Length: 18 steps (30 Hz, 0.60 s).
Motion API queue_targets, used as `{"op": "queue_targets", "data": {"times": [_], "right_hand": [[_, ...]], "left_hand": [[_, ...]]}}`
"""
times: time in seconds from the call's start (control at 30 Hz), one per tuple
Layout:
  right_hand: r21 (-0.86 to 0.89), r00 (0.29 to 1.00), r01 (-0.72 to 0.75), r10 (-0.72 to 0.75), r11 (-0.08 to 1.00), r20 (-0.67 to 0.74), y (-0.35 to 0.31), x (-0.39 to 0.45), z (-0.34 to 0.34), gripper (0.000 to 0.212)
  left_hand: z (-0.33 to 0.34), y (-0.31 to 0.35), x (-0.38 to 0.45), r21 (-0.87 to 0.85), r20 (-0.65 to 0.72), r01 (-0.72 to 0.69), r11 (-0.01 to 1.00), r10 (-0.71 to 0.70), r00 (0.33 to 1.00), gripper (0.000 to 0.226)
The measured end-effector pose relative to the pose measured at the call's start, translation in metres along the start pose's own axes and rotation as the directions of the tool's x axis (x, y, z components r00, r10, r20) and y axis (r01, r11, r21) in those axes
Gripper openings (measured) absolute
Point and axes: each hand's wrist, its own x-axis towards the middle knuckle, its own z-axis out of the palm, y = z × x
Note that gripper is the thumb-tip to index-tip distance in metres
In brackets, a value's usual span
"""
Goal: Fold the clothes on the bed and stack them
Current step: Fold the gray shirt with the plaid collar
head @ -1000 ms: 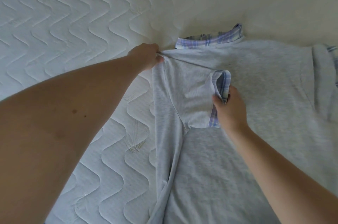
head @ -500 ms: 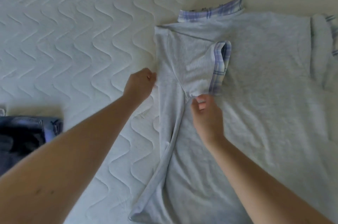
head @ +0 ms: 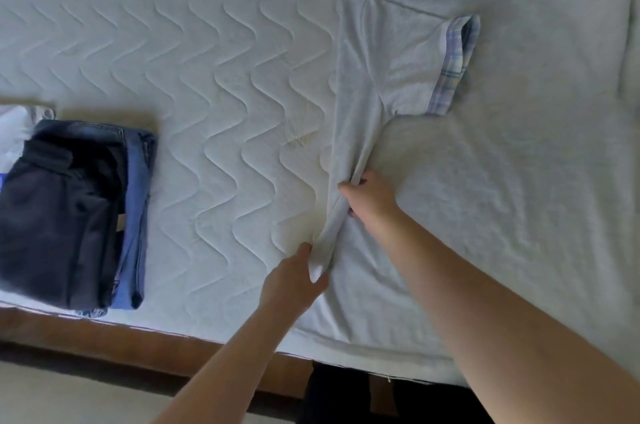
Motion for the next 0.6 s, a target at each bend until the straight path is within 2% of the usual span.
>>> {"op": "queue_targets", "data": {"times": [0.1,0.17,0.27,0.47,0.53,0.6], "right_hand": [[-0.009,1.0,-0.011,0.011,1.0,0.012,0.015,-0.014,0.004,0.017],[0.001,0.997,-0.048,0.048,0.999,0.056,0.022,-0.026,0.005,0.019],[0.004,0.988,-0.115,0.114,0.993,0.108,0.034,-0.044,0.004,0.006],[-0.096,0.996,-0.075,0.08,0.993,0.043,0.067,-0.072,-0.026,0.014],[-0.156,0.999,-0.047,0.051,0.987,0.018,0.081,-0.077,-0.037,0.014],[-0.208,0.999,-0.036,0.03,0.977,-0.033,0.095,-0.08,-0.044,0.011]], "left_hand": [[0.012,-0.005,-0.022,-0.042,-0.024,0.029,0.999,-0.03,0.999,0.034],[0.016,-0.004,-0.036,-0.094,-0.051,0.04,0.995,-0.045,0.998,0.031],[0.021,0.002,-0.057,-0.19,-0.077,0.017,0.982,-0.033,0.997,0.03],[0.04,0.027,-0.096,-0.278,0.066,-0.135,0.951,0.159,0.985,0.045],[0.046,0.027,-0.102,-0.326,0.053,-0.142,0.935,0.168,0.984,0.036],[0.053,0.023,-0.102,-0.322,-0.03,-0.146,0.936,0.144,0.989,0.028]]}}
